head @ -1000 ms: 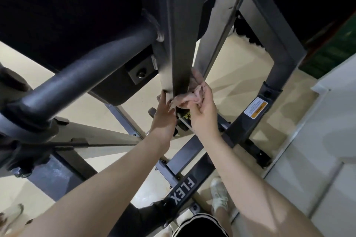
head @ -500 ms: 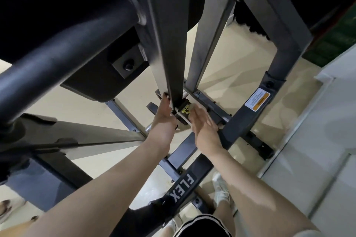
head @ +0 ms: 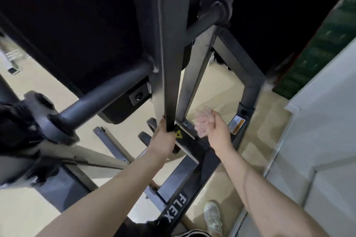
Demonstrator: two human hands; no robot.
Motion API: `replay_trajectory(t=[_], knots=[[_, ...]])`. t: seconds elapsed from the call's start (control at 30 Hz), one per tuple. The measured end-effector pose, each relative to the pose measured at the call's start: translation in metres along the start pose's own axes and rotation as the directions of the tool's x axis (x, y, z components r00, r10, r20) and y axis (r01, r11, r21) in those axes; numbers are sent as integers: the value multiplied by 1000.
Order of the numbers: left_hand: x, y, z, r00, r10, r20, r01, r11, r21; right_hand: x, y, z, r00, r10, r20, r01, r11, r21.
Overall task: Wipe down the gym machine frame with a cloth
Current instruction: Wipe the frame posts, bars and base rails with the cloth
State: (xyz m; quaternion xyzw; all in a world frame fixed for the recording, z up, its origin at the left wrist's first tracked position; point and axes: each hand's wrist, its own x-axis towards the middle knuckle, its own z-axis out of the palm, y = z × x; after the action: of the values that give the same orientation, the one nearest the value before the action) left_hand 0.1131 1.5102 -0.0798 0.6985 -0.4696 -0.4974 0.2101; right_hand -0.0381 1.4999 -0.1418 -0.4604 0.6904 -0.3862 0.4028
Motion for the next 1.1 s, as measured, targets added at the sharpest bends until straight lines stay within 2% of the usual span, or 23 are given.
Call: replay_trajectory(t=[0.03,0.07,0.17,0.2,0.27,0.3,0.33,0.37,0.4,0.47,0.53,0.57,0.6,0.63,0.67,0.7,0.73,0.77,0.8,0.87,0.9,1.03,1.1], knots=[[-7,1,-4,997,75,-32,-75,997,21,-4,-25,-5,998,-38,-49,45,989,139],[-20,6,-10,987,149,-61,-149,989,13,-11,-52,-10,989,-99,-107,120,971,206],[-40,23,-29,868,468,-169,-474,881,4,-35,-121,-17,904,-387,-181,413,899,144],[-50,31,-37,789,581,-202,-591,807,11,-43,-140,-15,866,-466,-182,485,871,78],[-72,53,-55,529,802,-279,-823,565,64,-58,-171,-7,765,-627,-148,611,779,-142],[-80,62,-64,395,863,-314,-895,438,78,-62,-178,-3,707,-697,-122,683,717,-140],[-83,72,-71,309,887,-342,-932,354,76,-67,-185,0,699,-694,-170,697,715,-55],[-86,82,-77,280,893,-353,-946,320,59,-73,-196,-1,716,-663,-218,683,730,23],[-90,92,-82,290,892,-346,-948,319,27,-76,-205,-1,713,-664,-226,693,715,87],[-96,111,-89,316,899,-302,-945,326,-20,-81,-233,-5,621,-732,-281,768,639,34],[-100,126,-95,294,914,-279,-955,290,-60,-81,-275,-16,556,-752,-354,816,576,57],[-100,133,-97,275,922,-272,-961,267,-65,-70,-285,-19,573,-738,-357,814,562,144],[-99,137,-98,257,930,-265,-966,251,-56,-62,-291,-22,562,-750,-350,819,565,103],[-99,140,-99,256,934,-249,-967,249,-60,-61,-290,-21,592,-730,-341,797,593,115],[-98,141,-98,288,928,-236,-958,277,-79,-57,-281,-19,549,-761,-346,794,604,-67],[-98,141,-98,345,912,-220,-938,328,-111,-54,-266,-15,553,-760,-342,752,632,-190],[-98,141,-97,403,892,-205,-914,381,-139,-55,-251,-11,531,-803,-272,750,594,-292],[-97,140,-96,443,875,-197,-895,417,-159,-64,-245,-7,552,-808,-206,767,589,-255],[-98,139,-96,448,871,-200,-892,424,-156,-68,-245,-6,521,-829,-206,773,560,-300],[-99,144,-99,393,890,-232,-919,379,-106,-62,-282,-23,510,-814,-276,797,569,-204],[-101,149,-101,367,896,-250,-930,356,-90,-61,-304,-35,481,-823,-303,829,539,-149],[-103,161,-102,298,921,-252,-953,304,-17,-63,-364,-63,330,-872,-363,889,416,-192],[-102,160,-96,296,925,-237,-952,306,5,-62,-364,-66,299,-877,-376,898,392,-200]])
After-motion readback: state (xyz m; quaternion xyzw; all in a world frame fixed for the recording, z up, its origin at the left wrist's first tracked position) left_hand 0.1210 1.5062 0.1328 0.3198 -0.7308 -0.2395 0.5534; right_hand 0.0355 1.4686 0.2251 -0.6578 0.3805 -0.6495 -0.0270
